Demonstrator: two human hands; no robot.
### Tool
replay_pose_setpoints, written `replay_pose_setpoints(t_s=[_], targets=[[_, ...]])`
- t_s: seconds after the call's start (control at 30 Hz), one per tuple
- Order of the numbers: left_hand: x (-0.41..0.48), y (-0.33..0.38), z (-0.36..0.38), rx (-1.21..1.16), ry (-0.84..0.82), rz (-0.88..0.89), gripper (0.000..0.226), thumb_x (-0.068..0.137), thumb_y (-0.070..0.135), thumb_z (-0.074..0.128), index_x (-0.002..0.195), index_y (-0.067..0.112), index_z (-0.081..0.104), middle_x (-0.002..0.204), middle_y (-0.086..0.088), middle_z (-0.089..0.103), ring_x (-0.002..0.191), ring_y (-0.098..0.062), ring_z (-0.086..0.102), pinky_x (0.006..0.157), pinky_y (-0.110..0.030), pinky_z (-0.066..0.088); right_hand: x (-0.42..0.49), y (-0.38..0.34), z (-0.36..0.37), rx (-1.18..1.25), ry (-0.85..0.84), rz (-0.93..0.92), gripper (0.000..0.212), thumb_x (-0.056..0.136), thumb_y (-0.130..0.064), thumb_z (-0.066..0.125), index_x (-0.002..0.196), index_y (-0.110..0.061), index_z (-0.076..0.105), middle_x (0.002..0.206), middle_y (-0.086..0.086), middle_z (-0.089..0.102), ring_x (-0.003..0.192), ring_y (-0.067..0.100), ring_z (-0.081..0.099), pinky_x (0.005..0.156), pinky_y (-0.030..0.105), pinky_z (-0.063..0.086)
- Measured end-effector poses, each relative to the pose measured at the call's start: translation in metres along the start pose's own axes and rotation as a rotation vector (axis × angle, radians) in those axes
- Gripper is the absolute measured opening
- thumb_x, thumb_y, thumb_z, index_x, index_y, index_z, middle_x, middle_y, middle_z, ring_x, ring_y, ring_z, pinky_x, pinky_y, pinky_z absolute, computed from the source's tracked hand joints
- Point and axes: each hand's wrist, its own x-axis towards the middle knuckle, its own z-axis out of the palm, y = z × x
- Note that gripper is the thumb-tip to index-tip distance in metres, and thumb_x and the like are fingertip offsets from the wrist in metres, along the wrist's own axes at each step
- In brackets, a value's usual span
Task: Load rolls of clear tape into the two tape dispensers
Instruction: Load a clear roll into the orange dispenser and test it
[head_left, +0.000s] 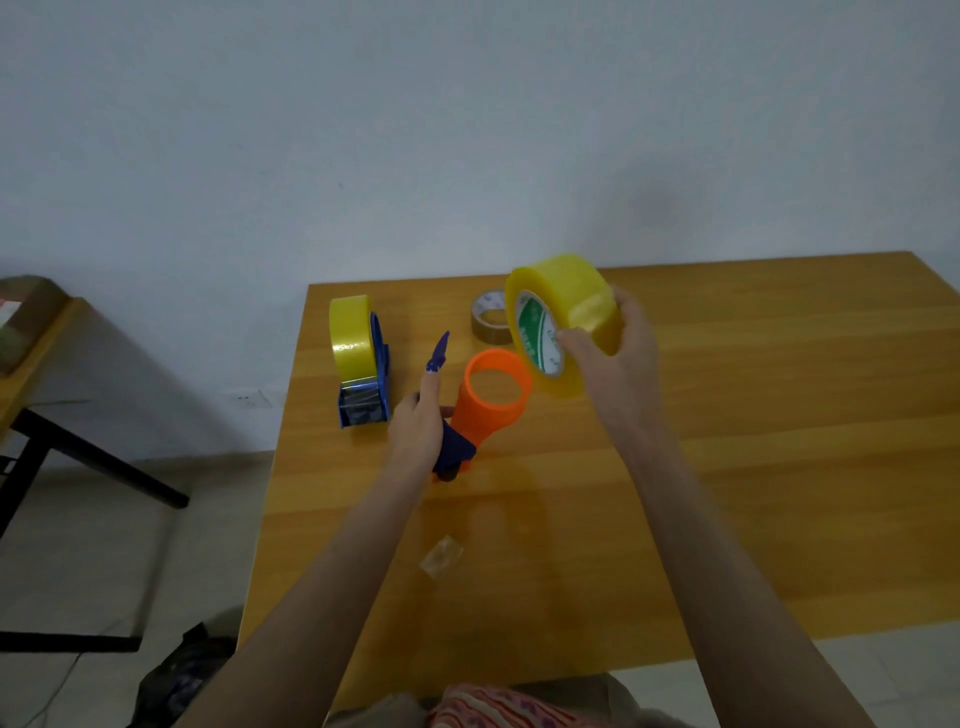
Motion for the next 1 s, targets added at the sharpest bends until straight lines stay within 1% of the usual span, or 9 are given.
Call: replay_pose_setpoints(t_s=[0.13, 0.2, 0.33, 0.47, 0.57, 0.67, 0.8, 0.93, 1.0], targets=[[-0.001, 0.002, 0.002, -0.03, 0.0, 0.004, 0.037, 0.096, 0.051, 0.031, 0.103, 0.02, 0.049, 0.097, -0.008, 0.064, 0.076, -0.022, 0.057, 0.066, -0.032, 0.045, -0.007, 0.012, 0.01, -0.438, -0.196, -0.309, 0.067, 0.083, -0.023, 0.07, 0.142, -0.014, 0.038, 0.138, 0.006, 0.047, 0.13, 0.017, 0.042, 0.109, 0.027, 0.029], [0.0, 0.005, 0.001, -0.051, 0.002, 0.008, 0.036, 0.097, 0.051, 0.031, 0.091, 0.022, 0.051, 0.092, -0.007, 0.063, 0.077, -0.025, 0.057, 0.07, -0.035, 0.045, -0.012, 0.019, 0.012, -0.59, -0.303, -0.345, 0.068, 0.084, -0.023, 0.07, 0.143, -0.014, 0.038, 0.143, 0.006, 0.044, 0.135, 0.02, 0.034, 0.111, 0.028, 0.021], [0.003, 0.006, -0.002, -0.035, -0.018, 0.028, 0.04, 0.096, 0.05, 0.032, 0.096, 0.017, 0.054, 0.092, -0.008, 0.063, 0.073, -0.024, 0.058, 0.067, -0.035, 0.046, -0.022, 0.031, 0.016, -0.727, -0.408, -0.506, 0.067, 0.076, -0.015, 0.076, 0.136, -0.011, 0.049, 0.129, 0.007, 0.057, 0.123, 0.025, 0.048, 0.104, 0.029, 0.028], [0.005, -0.003, -0.003, -0.03, -0.027, -0.008, 0.059, 0.095, 0.053, 0.032, 0.106, 0.003, 0.061, 0.091, -0.015, 0.062, 0.067, -0.021, 0.052, 0.064, -0.033, 0.04, -0.023, 0.035, 0.024, -0.833, -0.457, -0.626, 0.069, 0.063, -0.004, 0.082, 0.128, -0.01, 0.058, 0.113, 0.008, 0.066, 0.106, 0.03, 0.059, 0.093, 0.041, 0.044], [0.006, -0.006, -0.005, -0.035, -0.018, -0.013, 0.06, 0.095, 0.054, 0.031, 0.108, 0.005, 0.063, 0.098, -0.017, 0.063, 0.067, -0.02, 0.052, 0.065, -0.032, 0.04, -0.021, 0.034, 0.026, -0.848, -0.469, -0.691, 0.07, 0.058, -0.005, 0.085, 0.124, -0.012, 0.061, 0.11, 0.005, 0.068, 0.104, 0.027, 0.062, 0.095, 0.041, 0.044], [0.005, -0.008, -0.009, -0.045, -0.017, -0.013, 0.06, 0.093, 0.057, 0.031, 0.112, 0.009, 0.061, 0.104, -0.016, 0.065, 0.071, -0.02, 0.054, 0.065, -0.031, 0.041, -0.017, 0.032, 0.027, -0.855, -0.464, -0.692, 0.069, 0.059, -0.008, 0.085, 0.124, -0.017, 0.062, 0.115, 0.002, 0.068, 0.109, 0.023, 0.061, 0.104, 0.042, 0.035], [0.004, -0.009, -0.014, -0.072, 0.041, 0.029, 0.05, 0.096, 0.051, 0.031, 0.102, 0.01, 0.059, 0.097, -0.011, 0.062, 0.079, -0.023, 0.055, 0.071, -0.034, 0.041, -0.013, 0.022, 0.026, -0.878, -0.588, -0.504, 0.072, 0.071, -0.015, 0.08, 0.134, -0.03, 0.05, 0.132, -0.005, 0.058, 0.129, 0.017, 0.045, 0.114, 0.043, 0.012], [0.005, -0.011, -0.014, -0.033, 0.07, 0.069, 0.041, 0.098, 0.047, 0.03, 0.089, 0.016, 0.055, 0.089, -0.006, 0.059, 0.077, -0.02, 0.054, 0.068, -0.031, 0.041, -0.015, 0.018, 0.029, -1.041, -0.673, -0.4, 0.082, 0.079, -0.02, 0.074, 0.145, -0.031, 0.028, 0.14, -0.006, 0.05, 0.138, 0.014, 0.032, 0.116, 0.043, 0.005], [0.006, -0.014, -0.012, -0.029, 0.065, 0.076, 0.047, 0.097, 0.048, 0.03, 0.098, 0.011, 0.058, 0.096, -0.011, 0.061, 0.083, -0.025, 0.057, 0.072, -0.035, 0.043, -0.017, 0.018, 0.028, -1.063, -0.672, -0.434, 0.077, 0.08, -0.018, 0.072, 0.145, -0.03, 0.033, 0.14, -0.005, 0.051, 0.138, 0.014, 0.033, 0.115, 0.045, 0.002]])
